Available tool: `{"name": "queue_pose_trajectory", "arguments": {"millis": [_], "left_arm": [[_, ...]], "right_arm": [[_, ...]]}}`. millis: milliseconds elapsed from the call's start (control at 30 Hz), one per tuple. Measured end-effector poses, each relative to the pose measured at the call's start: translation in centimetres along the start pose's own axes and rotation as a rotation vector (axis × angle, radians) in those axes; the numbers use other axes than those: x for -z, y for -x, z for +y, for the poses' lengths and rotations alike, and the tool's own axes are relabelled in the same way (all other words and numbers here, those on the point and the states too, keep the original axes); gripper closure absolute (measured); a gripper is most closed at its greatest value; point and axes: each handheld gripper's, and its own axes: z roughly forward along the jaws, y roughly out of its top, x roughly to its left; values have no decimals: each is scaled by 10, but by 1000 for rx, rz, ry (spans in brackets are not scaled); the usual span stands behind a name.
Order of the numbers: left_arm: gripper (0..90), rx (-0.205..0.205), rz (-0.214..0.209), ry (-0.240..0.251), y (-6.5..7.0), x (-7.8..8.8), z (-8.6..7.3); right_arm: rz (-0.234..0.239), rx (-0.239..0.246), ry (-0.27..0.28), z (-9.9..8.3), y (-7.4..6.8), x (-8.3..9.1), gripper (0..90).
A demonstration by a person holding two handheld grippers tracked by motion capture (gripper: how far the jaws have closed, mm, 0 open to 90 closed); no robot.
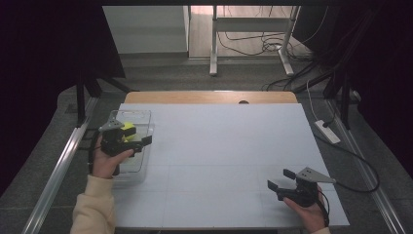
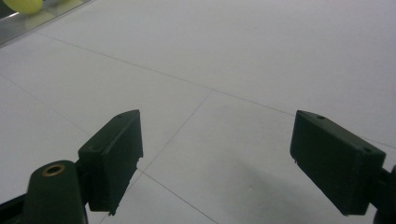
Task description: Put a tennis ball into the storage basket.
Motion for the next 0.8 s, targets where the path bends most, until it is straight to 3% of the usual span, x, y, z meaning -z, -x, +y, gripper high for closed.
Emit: {"name": "queue_pose_trajectory", "arguments": {"millis": [200, 333, 567, 800], "left_arm": [[172, -66, -9, -4, 20, -4, -6], [169, -89, -49, -11, 30, -4, -13], [170, -101, -74, 1, 38, -1, -23], [168, -143, -85, -19, 48, -1, -37]], "right_arm": [[-1, -1, 6, 0, 1, 1, 169], [1, 5, 5, 1, 0, 1, 169], [-4, 2, 5, 0, 0, 2, 169], [-9, 1, 5, 0, 1, 3, 170]]}}
